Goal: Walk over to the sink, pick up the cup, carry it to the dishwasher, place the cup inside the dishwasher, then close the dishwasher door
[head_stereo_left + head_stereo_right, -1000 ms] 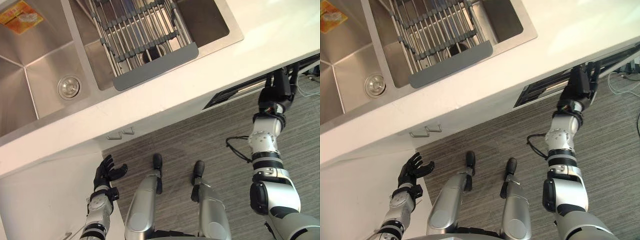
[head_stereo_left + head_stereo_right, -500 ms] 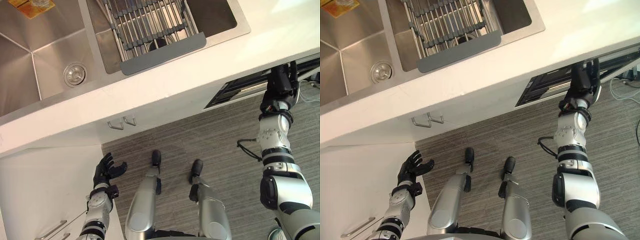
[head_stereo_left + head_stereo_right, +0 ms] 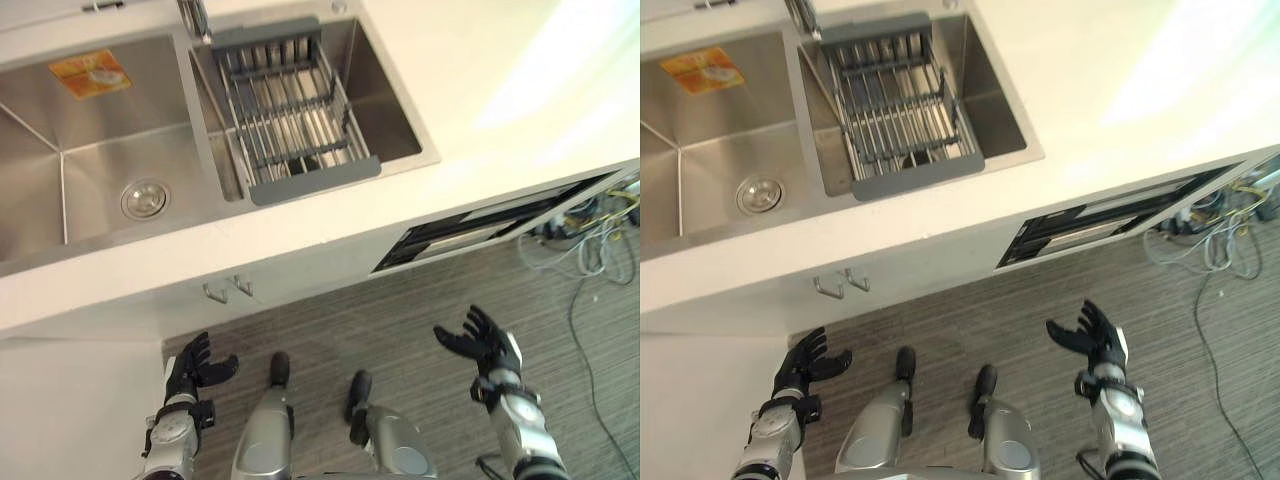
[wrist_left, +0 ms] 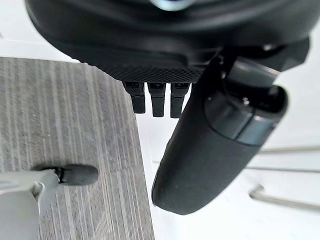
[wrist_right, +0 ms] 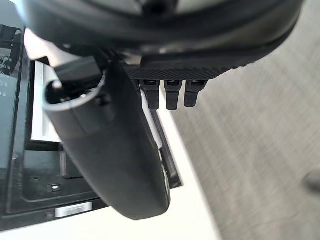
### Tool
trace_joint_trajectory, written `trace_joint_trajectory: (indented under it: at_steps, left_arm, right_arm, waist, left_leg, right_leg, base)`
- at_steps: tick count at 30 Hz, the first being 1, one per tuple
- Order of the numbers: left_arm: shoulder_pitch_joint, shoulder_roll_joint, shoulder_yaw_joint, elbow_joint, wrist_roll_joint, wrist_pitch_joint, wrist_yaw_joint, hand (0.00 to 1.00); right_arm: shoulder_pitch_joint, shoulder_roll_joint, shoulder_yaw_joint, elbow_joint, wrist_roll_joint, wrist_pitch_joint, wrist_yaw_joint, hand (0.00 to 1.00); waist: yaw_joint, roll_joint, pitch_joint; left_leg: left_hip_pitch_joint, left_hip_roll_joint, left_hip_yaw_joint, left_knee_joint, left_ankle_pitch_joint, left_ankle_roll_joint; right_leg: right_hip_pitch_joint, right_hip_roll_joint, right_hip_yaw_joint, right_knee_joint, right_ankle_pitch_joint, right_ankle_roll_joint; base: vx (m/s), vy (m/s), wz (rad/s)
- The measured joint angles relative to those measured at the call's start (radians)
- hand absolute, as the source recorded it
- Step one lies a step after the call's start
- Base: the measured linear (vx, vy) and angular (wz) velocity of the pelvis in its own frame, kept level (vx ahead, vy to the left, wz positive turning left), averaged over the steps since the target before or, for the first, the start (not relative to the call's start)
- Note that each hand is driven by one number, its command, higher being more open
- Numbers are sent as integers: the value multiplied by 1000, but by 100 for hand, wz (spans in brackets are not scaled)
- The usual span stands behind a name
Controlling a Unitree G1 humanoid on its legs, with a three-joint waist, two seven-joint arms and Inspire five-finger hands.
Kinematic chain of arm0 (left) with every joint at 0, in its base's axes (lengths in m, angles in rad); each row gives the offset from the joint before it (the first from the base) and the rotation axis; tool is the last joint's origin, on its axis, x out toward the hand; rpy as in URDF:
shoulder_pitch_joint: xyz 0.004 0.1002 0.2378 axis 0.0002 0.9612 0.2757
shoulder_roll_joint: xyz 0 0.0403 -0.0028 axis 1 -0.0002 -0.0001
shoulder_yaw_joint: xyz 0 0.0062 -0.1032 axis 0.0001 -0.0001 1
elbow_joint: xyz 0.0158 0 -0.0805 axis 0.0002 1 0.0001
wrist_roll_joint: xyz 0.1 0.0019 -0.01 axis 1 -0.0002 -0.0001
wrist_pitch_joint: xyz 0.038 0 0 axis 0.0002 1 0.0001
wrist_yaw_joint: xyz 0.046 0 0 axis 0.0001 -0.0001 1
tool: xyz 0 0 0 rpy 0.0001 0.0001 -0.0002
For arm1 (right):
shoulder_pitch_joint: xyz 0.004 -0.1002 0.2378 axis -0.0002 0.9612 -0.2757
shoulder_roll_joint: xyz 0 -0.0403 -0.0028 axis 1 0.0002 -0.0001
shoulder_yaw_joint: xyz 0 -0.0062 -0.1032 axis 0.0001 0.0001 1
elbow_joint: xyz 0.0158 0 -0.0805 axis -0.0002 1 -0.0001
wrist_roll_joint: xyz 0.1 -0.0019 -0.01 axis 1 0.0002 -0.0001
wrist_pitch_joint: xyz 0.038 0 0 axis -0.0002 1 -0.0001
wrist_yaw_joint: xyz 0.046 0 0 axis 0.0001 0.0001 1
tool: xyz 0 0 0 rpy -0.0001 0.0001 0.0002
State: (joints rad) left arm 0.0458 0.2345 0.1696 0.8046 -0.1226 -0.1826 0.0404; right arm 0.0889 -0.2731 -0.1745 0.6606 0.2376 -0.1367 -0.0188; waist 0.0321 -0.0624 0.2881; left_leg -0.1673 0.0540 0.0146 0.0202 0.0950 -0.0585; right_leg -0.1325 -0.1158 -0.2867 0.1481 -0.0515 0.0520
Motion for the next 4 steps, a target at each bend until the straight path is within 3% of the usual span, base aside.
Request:
trace_joint_trajectory:
  at_steps: [4]
  left_arm:
    - [42, -6, 0, 37, 13, 5, -31, 90]
  right_arm:
    - [84, 26, -15, 75, -81, 8, 23, 90]
  waist:
    - [-7, 2, -84]
  left_leg:
    - [64, -5, 11, -43, -4, -2]
  right_leg:
    - [49, -7, 6, -22, -5, 6]
  base:
    - [22, 14, -3]
